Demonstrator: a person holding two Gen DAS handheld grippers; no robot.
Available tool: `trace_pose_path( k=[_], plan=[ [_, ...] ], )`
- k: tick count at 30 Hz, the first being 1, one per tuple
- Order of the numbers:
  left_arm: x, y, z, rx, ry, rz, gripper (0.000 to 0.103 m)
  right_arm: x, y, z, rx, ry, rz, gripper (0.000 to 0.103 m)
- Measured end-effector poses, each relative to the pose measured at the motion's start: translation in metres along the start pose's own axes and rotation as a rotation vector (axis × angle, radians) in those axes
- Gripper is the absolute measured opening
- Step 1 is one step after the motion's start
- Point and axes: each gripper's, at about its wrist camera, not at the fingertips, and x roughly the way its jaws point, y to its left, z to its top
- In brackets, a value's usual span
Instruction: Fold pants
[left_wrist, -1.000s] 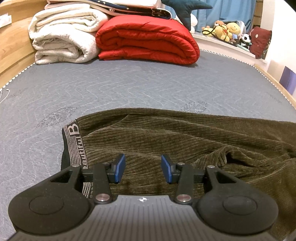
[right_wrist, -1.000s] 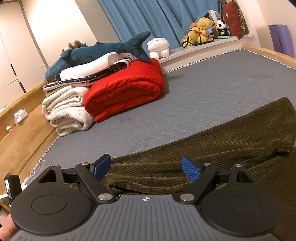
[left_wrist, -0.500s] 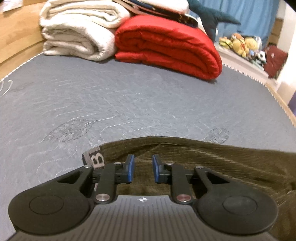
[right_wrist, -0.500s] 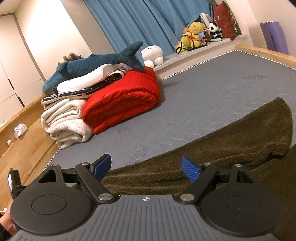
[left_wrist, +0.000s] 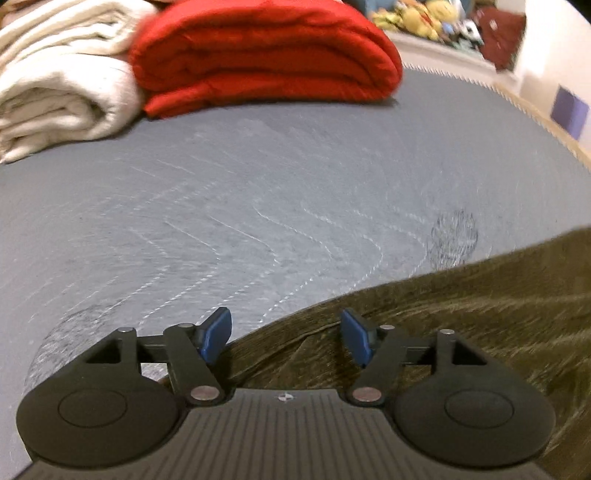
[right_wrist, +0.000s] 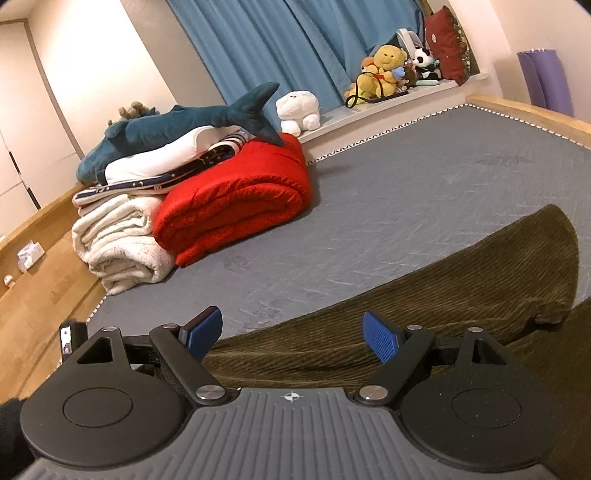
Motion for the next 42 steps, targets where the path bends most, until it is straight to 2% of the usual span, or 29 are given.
trace_pose_path(
  k=[4, 5, 6, 7, 8, 9, 12, 17, 20, 23, 25, 28, 30, 31, 34, 36, 40, 42],
  plan=[
    [0.024, -0.003, 0.000, 0.055, 0.052, -0.012, 0.071, 0.002, -0.004, 0.002, 0.006, 0.005, -0.015, 0.085],
    [0.027, -0.003, 0.000, 0.065, 0.056, -0.014, 0.063, 0.002, -0.004, 0.002, 0.006, 0.005, -0.018, 0.085],
    [0.029, -0.005, -0.001, 0.077, 0.060, -0.019, 0.046, 0.001, -0.005, 0.002, 0.002, 0.005, -0.023, 0.085],
    [0.028, -0.007, -0.003, 0.084, 0.063, -0.024, 0.036, 0.001, -0.004, 0.002, -0.001, 0.004, -0.028, 0.085],
    [0.025, -0.010, -0.004, 0.097, 0.060, -0.018, 0.020, 0.001, -0.004, 0.002, -0.004, 0.004, -0.034, 0.085],
    [0.020, -0.014, -0.007, 0.119, 0.051, -0.015, 0.014, 0.000, -0.005, 0.002, -0.005, 0.004, -0.039, 0.085],
    [-0.010, -0.021, -0.014, 0.155, -0.001, -0.009, 0.008, -0.001, -0.006, 0.002, -0.004, -0.001, -0.055, 0.085],
    [-0.100, -0.032, -0.037, 0.147, -0.122, -0.045, 0.007, -0.005, -0.009, 0.001, 0.003, -0.019, -0.085, 0.085],
    [-0.160, -0.050, -0.063, 0.158, -0.173, -0.070, 0.007, -0.005, -0.013, 0.000, 0.019, -0.026, -0.105, 0.085],
    [-0.208, -0.070, -0.101, 0.139, -0.181, -0.084, 0.007, -0.003, -0.022, -0.004, 0.059, -0.034, -0.133, 0.085],
    [-0.227, -0.078, -0.129, 0.105, -0.150, -0.081, 0.007, 0.000, -0.028, -0.007, 0.112, -0.019, -0.148, 0.085],
    [-0.228, -0.089, -0.172, 0.073, -0.044, -0.106, 0.007, 0.003, -0.033, -0.011, 0.166, -0.008, -0.152, 0.085],
    [-0.214, -0.090, -0.188, 0.072, 0.070, -0.117, 0.014, 0.004, -0.034, -0.014, 0.168, -0.011, -0.171, 0.085],
    [-0.211, -0.088, -0.189, 0.052, 0.085, -0.109, 0.014, 0.003, -0.034, -0.014, 0.166, -0.013, -0.177, 0.085],
    [-0.219, -0.066, -0.183, -0.101, 0.035, -0.149, 0.025, 0.003, -0.037, -0.016, 0.163, -0.020, -0.197, 0.085],
    [-0.222, -0.051, -0.179, -0.213, 0.010, -0.187, 0.028, 0.003, -0.040, -0.015, 0.167, -0.024, -0.211, 0.085],
    [-0.215, -0.051, -0.171, -0.226, 0.011, -0.117, 0.028, 0.002, -0.054, -0.010, 0.180, -0.052, -0.241, 0.084],
    [-0.210, -0.054, -0.167, -0.226, 0.021, -0.103, 0.028, 0.004, -0.066, -0.006, 0.194, -0.076, -0.263, 0.075]
  ],
)
